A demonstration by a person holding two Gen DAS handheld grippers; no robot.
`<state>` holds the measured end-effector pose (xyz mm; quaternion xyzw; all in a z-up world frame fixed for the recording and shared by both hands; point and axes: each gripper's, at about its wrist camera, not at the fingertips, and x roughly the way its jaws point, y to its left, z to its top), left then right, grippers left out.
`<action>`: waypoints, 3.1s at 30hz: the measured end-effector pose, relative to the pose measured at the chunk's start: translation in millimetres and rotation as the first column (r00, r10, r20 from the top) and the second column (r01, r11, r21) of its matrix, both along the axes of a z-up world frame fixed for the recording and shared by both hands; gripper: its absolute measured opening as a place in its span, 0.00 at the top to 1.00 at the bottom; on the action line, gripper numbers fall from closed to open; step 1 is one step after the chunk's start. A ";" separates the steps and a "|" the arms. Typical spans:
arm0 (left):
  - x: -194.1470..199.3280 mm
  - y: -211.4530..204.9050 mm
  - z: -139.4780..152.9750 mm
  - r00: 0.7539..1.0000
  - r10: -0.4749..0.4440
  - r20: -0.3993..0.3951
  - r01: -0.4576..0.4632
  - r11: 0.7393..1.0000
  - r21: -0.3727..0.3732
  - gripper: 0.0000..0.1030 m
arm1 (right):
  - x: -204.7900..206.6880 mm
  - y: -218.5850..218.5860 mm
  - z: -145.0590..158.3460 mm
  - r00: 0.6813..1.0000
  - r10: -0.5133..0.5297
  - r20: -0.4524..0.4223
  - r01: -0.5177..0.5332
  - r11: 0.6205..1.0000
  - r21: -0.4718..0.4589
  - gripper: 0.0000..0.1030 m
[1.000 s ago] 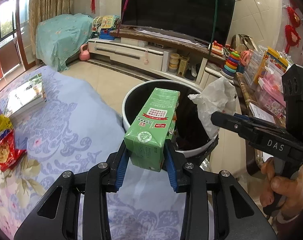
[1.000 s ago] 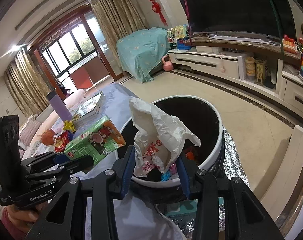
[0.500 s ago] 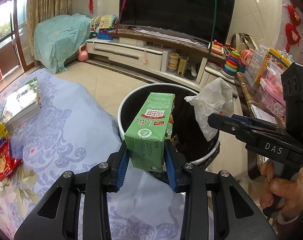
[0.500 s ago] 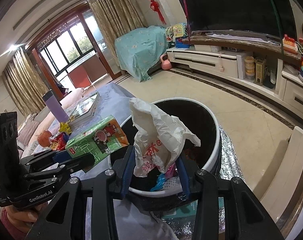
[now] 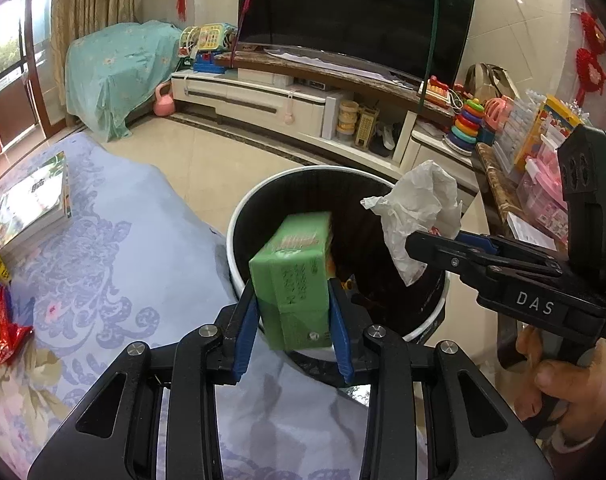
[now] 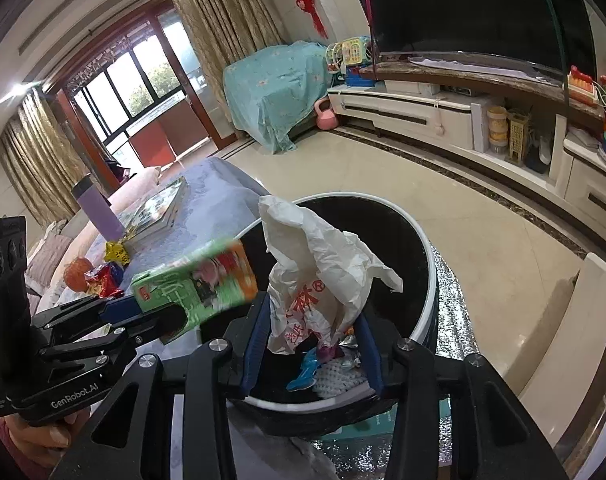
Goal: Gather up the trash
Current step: 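Open both tools to drop the carton and plastic bag into the bin, then move both tools back to the table toward the white foam block and red snack bag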
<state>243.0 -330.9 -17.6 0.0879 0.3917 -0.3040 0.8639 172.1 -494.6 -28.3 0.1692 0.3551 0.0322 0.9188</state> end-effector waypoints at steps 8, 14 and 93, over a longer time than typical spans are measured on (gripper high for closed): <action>-0.3 -1.6 1.7 1.000 0.005 -0.012 -0.005 1.000 -0.005 0.48 | 2.8 -7.0 1.0 1.000 -0.013 -0.010 0.013 1.000 0.010 0.22; -7.8 22.3 3.2 0.999 0.049 -0.013 -0.049 0.998 -0.031 0.32 | -5.9 -5.9 9.0 1.000 -0.023 0.015 0.022 1.000 0.016 0.17; 48.0 395.3 -49.5 0.753 0.658 -0.035 -0.658 0.753 -0.007 0.18 | 132.0 299.2 -33.7 0.922 0.387 -0.015 -0.384 0.920 0.080 0.32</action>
